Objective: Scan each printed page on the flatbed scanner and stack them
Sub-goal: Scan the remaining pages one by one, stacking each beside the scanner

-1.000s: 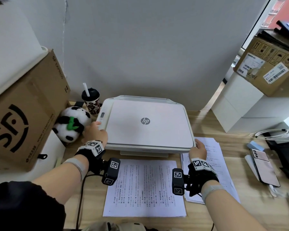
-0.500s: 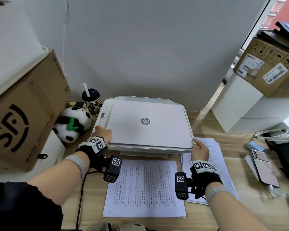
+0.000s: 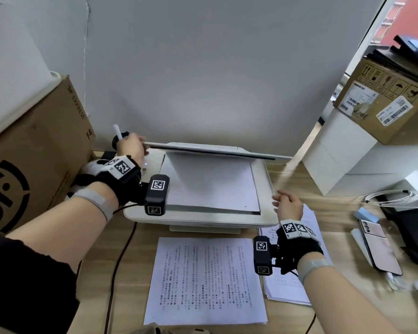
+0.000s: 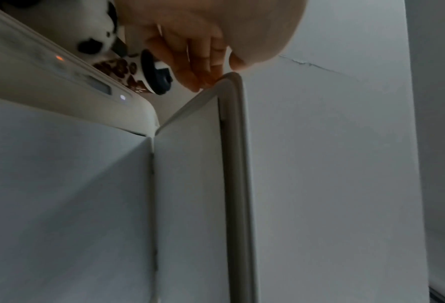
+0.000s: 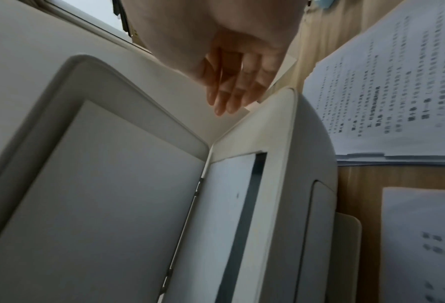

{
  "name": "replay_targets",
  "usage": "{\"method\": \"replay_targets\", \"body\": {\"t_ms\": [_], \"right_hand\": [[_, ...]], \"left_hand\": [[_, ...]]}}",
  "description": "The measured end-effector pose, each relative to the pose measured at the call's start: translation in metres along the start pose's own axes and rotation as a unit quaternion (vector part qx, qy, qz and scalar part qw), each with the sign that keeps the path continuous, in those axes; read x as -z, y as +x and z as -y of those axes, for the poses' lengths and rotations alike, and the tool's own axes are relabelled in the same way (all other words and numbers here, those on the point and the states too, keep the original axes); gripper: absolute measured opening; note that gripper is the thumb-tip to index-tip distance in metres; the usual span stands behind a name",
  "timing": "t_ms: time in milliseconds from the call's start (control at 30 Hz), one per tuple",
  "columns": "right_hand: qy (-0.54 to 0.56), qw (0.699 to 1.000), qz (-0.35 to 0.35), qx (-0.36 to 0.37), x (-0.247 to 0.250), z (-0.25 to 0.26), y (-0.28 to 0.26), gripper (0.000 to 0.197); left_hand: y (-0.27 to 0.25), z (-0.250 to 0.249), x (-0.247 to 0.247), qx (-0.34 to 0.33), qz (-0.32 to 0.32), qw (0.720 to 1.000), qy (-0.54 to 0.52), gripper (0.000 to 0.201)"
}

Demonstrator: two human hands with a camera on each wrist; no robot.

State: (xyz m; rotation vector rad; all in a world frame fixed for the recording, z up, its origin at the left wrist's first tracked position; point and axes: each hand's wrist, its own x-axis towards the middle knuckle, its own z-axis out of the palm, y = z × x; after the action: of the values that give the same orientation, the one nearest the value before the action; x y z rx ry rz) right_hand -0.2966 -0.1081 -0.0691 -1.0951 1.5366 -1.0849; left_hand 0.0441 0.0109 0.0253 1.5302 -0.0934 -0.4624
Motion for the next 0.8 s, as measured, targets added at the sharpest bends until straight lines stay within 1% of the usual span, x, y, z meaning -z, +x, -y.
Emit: {"method": "replay_targets", "body": {"t_ms": [100, 200, 267, 333, 400, 467, 533, 567, 633, 700, 800], "right_hand": [[-0.04, 0.999, 0.036, -0.01, -0.014, 0.003, 0.008, 0.028], [-0.112, 0.991, 0.071, -0.018, -0.028, 0.007, 0.014, 0.026], [-0.183, 0.979, 0.092, -0.015, -0.037, 0.012, 0.015, 0.028], [-0.234, 0.967, 0.104, -0.004, -0.045, 0.017, 0.013, 0.032], [-0.281, 0.953, 0.113, 0.021, -0.053, 0.018, 0.014, 0.039], [-0.355, 0.925, 0.122, 0.059, -0.059, 0.015, 0.013, 0.051], [-0.428, 0.891, 0.124, 0.087, -0.062, 0.013, 0.01, 0.062], [-0.459, 0.875, 0.121, 0.1, -0.063, 0.013, 0.008, 0.065], [-0.507, 0.846, 0.118, 0.118, -0.064, 0.015, 0.003, 0.064], [-0.527, 0.833, 0.115, 0.122, -0.067, 0.02, 0.002, 0.06], [-0.53, 0.832, 0.121, 0.109, -0.071, 0.027, 0.002, 0.05]], "left_hand": [[0.005, -0.021, -0.019, -0.049, 0.005, 0.998, -0.033, 0.036], [0.012, -0.038, -0.038, -0.093, 0.008, 0.996, -0.007, 0.032], [0.015, -0.046, -0.053, -0.128, 0.024, 0.991, 0.014, 0.027], [0.018, -0.052, -0.068, -0.144, 0.039, 0.988, 0.037, 0.033], [0.024, -0.056, -0.08, -0.149, 0.053, 0.986, 0.042, 0.035], [0.029, -0.056, -0.088, -0.146, 0.066, 0.986, 0.038, 0.038], [0.032, -0.057, -0.09, -0.132, 0.092, 0.987, 0.025, 0.048], [0.034, -0.056, -0.089, -0.124, 0.109, 0.986, 0.029, 0.055], [0.033, -0.051, -0.085, -0.102, 0.125, 0.985, 0.059, 0.064], [0.033, -0.041, -0.076, -0.086, 0.123, 0.985, 0.082, 0.067], [0.036, -0.017, -0.058, -0.064, 0.103, 0.985, 0.122, 0.065]]}}
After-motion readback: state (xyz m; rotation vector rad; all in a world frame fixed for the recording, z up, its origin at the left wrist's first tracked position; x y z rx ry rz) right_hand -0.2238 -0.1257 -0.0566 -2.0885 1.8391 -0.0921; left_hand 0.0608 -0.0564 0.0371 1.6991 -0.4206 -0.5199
